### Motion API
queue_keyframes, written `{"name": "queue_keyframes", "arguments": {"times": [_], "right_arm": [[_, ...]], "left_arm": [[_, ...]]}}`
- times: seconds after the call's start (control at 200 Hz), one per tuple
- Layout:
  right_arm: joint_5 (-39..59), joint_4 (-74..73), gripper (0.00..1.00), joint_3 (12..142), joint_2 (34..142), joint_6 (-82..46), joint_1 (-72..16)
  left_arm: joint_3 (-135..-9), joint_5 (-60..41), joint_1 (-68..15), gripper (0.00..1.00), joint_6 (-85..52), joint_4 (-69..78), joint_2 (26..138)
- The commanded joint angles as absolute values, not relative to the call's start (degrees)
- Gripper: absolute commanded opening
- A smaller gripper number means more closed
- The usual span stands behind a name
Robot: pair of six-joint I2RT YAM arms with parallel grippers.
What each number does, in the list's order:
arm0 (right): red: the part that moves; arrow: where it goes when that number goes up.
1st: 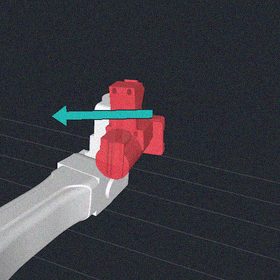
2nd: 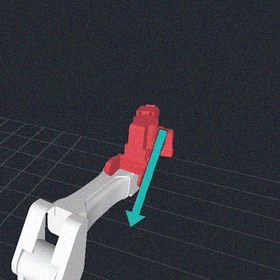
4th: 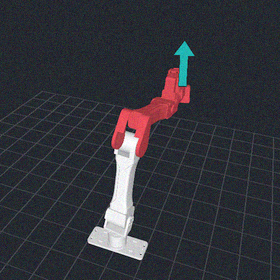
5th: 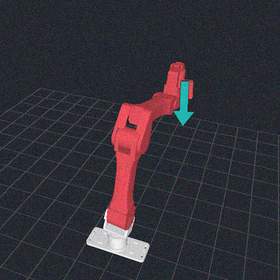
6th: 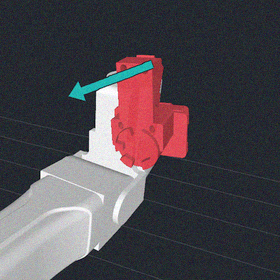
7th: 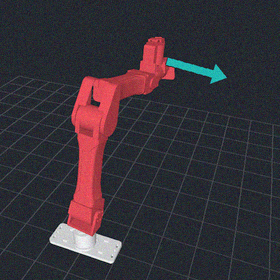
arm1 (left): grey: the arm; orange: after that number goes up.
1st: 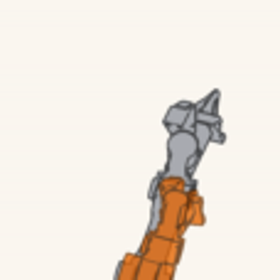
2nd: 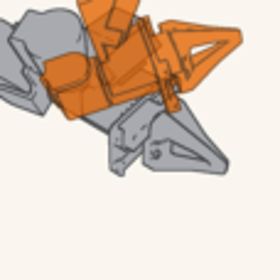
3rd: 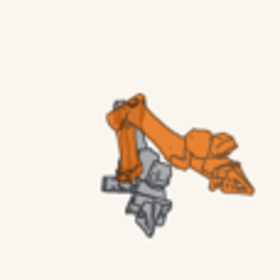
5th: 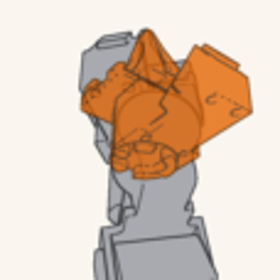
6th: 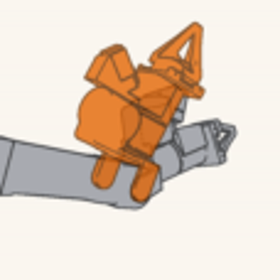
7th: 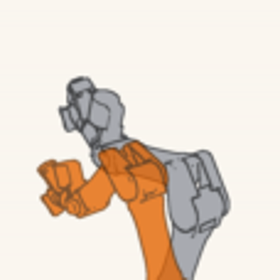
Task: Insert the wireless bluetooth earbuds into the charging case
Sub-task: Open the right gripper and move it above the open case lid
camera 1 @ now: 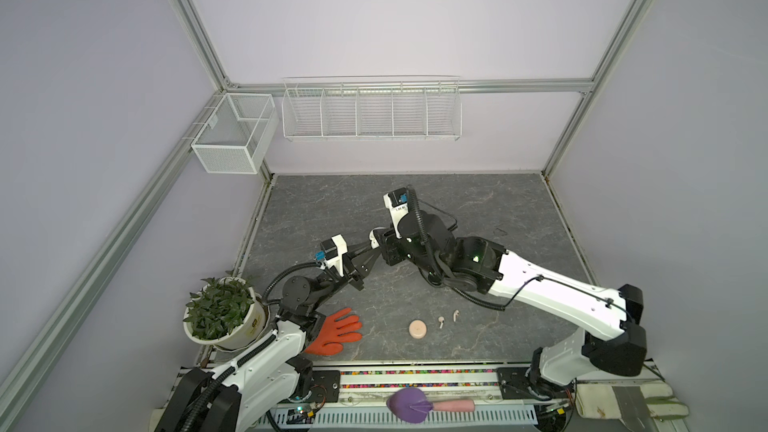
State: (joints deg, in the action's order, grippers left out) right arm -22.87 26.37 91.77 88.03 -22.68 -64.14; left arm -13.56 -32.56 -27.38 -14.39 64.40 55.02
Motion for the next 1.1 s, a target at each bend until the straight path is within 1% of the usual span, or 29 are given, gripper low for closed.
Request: {"name": "queue_keyframes", "arguments": {"times": [0.0, 0.035, 0.065, 0.115, 0.16, 0.225, 0.285, 0.38, 0.445, 0.56, 0.7, 0.775, 0.92, 1.094], "right_arm": [[-9.1, 28.5, 0.55, 92.9, 83.3, -12.1, -59.0], [-6.5, 28.5, 0.57, 92.3, 82.2, -9.4, -57.9], [-3.4, 28.7, 0.63, 91.7, 80.8, -5.9, -56.6], [2.5, 30.0, 0.69, 91.2, 79.2, 0.5, -55.3], [5.2, 32.1, 0.75, 91.2, 78.2, 5.4, -54.7], [11.3, 36.0, 0.81, 91.1, 77.2, 12.3, -54.2], [14.3, 38.0, 0.87, 90.1, 76.4, 16.5, -54.1], [18.7, 40.7, 0.92, 88.4, 75.9, 21.5, -54.0], [21.8, 42.8, 0.93, 87.6, 76.2, 25.1, -53.9], [23.9, 46.6, 0.94, 87.7, 77.8, 29.7, -53.9], [21.7, 50.5, 0.95, 88.8, 80.2, 34.1, -53.5], [20.7, 51.1, 0.95, 88.6, 81.0, 35.8, -52.6], [18.6, 50.2, 0.96, 88.3, 82.4, 37.8, -51.9], [19.2, 49.5, 0.96, 88.5, 84.5, 38.9, -51.5]], "left_arm": [[-12.6, -35.1, -27.3, 0.0, -13.4, 64.2, 53.9], [-12.4, -35.6, -27.4, 0.0, -13.0, 63.4, 53.3], [-12.4, -36.2, -27.5, 0.0, -12.7, 62.7, 53.0], [-12.5, -37.3, -27.7, 0.0, -11.9, 61.5, 52.5], [-12.5, -38.0, -27.9, 0.0, -11.3, 60.5, 52.2], [-12.5, -39.5, -28.3, 0.0, -10.5, 59.7, 52.3], [-12.9, -41.3, -28.6, 0.0, -9.9, 59.0, 52.8], [-14.3, -44.4, -29.2, 0.0, -8.8, 55.7, 53.1], [-15.3, -45.5, -29.7, 0.0, -7.3, 52.5, 53.2], [-16.0, -46.7, -30.5, 0.0, -5.2, 49.9, 53.4], [-15.6, -50.1, -30.8, 0.0, -0.8, 51.2, 54.5], [-14.5, -49.5, -30.9, 0.0, -0.7, 53.3, 54.5], [-14.8, -49.7, -31.3, 0.0, 0.0, 51.9, 54.2], [-14.7, -49.4, -31.6, 0.0, -0.5, 52.8, 55.2]]}}
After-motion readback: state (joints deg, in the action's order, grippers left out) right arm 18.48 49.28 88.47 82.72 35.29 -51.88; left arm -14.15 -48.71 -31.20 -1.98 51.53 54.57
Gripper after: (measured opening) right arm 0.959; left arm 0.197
